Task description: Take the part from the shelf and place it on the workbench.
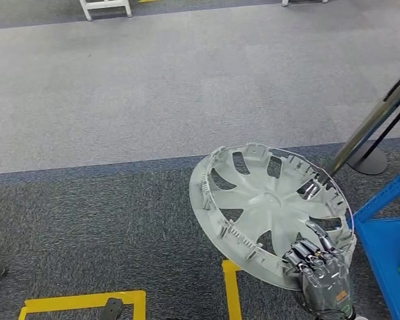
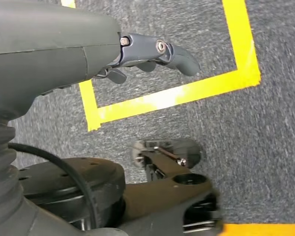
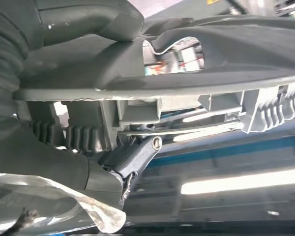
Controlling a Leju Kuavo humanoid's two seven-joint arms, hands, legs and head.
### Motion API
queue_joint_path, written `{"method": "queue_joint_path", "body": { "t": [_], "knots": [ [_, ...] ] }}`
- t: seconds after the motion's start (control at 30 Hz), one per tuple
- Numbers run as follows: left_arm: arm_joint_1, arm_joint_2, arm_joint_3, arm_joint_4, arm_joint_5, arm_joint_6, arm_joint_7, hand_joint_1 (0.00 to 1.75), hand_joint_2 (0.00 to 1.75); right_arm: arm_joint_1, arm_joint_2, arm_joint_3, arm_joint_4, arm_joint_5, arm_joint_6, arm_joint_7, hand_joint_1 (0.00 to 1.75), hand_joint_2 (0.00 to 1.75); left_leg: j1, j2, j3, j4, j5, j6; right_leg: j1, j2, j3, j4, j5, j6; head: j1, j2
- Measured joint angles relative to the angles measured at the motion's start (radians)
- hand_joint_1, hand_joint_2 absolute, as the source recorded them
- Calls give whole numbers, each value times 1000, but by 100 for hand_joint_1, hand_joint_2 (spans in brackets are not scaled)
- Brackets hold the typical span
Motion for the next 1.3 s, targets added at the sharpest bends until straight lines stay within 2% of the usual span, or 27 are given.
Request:
{"method": "queue_joint_path", "body": {
  "t": [0.03,0.07,0.1,0.13,0.17,0.23,0.27,0.33,0.4,0.47,0.5,0.53,0.57,0.6,0.63,0.7,0.77,0.83,0.9,0.97,1.03,1.07,1.1,1.13,1.2,1.27,1.3],
  "knots": [
    [1,1,0,0,0,-1,-1,0,175,-6,0,3,3,1,0,-1,175,175,1,6,-17,34,-6,0,2,-14,2,0,-2,-1,0,0],
    [2,1,0,0,0,-2,-1,0,175,-10,0,6,7,1,0,-2,175,175,1,8,-16,32,6,2,4,-28,5,0,-5,-2,0,0],
    [3,2,0,0,1,-3,-1,0,175,-13,0,10,9,2,0,-3,175,175,0,12,5,-10,34,7,6,-42,8,0,-8,-1,-1,0],
    [4,4,0,0,1,-3,-1,0,175,-16,0,13,10,3,0,-4,175,175,-5,25,40,-78,70,15,7,-54,13,0,-11,0,-1,0],
    [3,5,0,0,1,-3,-2,0,175,-18,0,16,11,4,0,-6,175,175,-13,50,75,-145,93,23,9,-66,17,-1,-15,3,0,0],
    [0,9,0,0,0,-4,-2,0,175,-26,1,21,13,12,0,-13,175,175,-28,86,116,-226,110,39,11,-88,23,-4,-20,11,0,0],
    [-1,11,0,0,0,-4,-1,0,175,-32,2,24,14,19,0,-19,175,175,-34,88,118,-236,106,44,12,-99,26,-8,-21,16,-1,0],
    [2,14,0,0,-1,-5,-1,0,175,-46,6,29,15,33,0,-33,175,175,-33,65,124,-252,113,52,11,-110,35,-15,-25,24,-1,0],
    [0,16,-1,1,-1,-5,-1,0,175,-55,11,33,14,41,0,-51,175,175,-25,42,139,-274,122,61,10,-64,21,21,-52,29,1,0],
    [-7,17,-1,1,-1,-5,-2,0,175,-59,15,37,13,45,0,-67,175,175,-19,17,146,-282,125,67,8,-6,-40,136,-106,31,5,0],
    [-10,16,-2,1,-1,-5,-2,0,175,-60,17,38,13,47,0,-74,175,175,-18,4,147,-282,124,69,8,5,-77,200,-127,33,6,0],
    [-12,15,-3,1,-2,-5,-2,0,175,-61,18,40,13,48,0,-79,175,175,-18,-10,148,-282,123,69,7,9,-107,243,-132,36,7,0],
    [-12,14,-6,1,-2,-5,-2,0,175,-61,20,41,13,49,0,-84,175,175,-17,-24,150,-281,121,68,6,10,-122,252,-117,39,6,0],
    [-12,13,-9,1,-3,-5,-2,0,175,-61,21,42,13,50,0,-89,175,175,-14,-40,151,-279,119,65,3,12,-117,221,-83,42,6,0],
    [-12,12,-13,1,-3,-5,-1,0,175,-62,23,43,13,50,0,-93,175,175,-11,-56,153,-273,115,60,-1,21,-96,161,-38,46,7,0],
    [-14,12,-18,1,-4,-5,0,0,175,-66,27,44,13,49,0,-101,175,175,-8,-85,147,-254,104,45,-10,69,-46,46,13,52,8,0],
    [-14,12,-19,1,-6,-4,1,0,175,-71,31,44,12,48,0,-105,175,175,-6,-107,135,-240,98,32,-12,98,-25,11,11,44,10,0],
    [-10,14,-20,2,-7,-4,2,0,175,-75,34,44,11,46,0,-110,175,175,-2,-121,130,-238,98,25,-9,77,-19,9,11,27,11,0],
    [-9,15,-20,2,-7,-4,2,0,175,-77,37,44,11,44,0,-116,175,175,-4,-80,114,-203,78,17,-8,50,-11,6,9,11,7,0],
    [-13,14,-21,3,-7,-4,2,0,175,-77,42,44,10,43,0,-120,175,175,-5,-16,65,-96,24,10,-2,20,-4,5,4,0,1,0],
    [-13,14,-23,3,-7,-4,2,0,175,-77,45,43,10,43,0,-125,175,175,-1,5,6,21,-18,8,4,-11,0,5,-2,-5,-1,0],
    [-12,14,-24,3,-7,-4,3,0,175,-77,47,43,10,44,0,-128,175,175,-1,8,-5,40,-15,10,7,-25,3,5,-5,-6,-1,0],
    [-10,14,-25,3,-7,-4,5,0,175,-77,49,43,10,45,0,-131,175,175,-2,10,3,20,7,13,9,-37,6,5,-8,-7,-1,0],
    [-9,14,-26,3,-7,-4,6,0,175,-77,52,43,10,46,0,-134,175,175,-5,18,29,-34,42,20,11,-50,11,5,-11,-6,-1,0],
    [-10,15,-27,3,-7,-3,8,0,175,-77,57,43,9,49,0,-138,175,175,-21,64,95,-165,94,38,13,-73,22,4,-20,-1,-1,0],
    [-13,16,-29,3,-7,-2,10,0,175,-78,62,43,8,52,0,-140,175,175,-36,93,124,-225,102,51,14,-96,30,0,-25,7,-1,0],
    [-13,17,-31,3,-7,-2,11,0,175,-78,64,43,8,53,0,-141,175,175,-40,87,124,-231,101,55,15,-108,34,-4,-26,12,-2,0]
  ]
}}
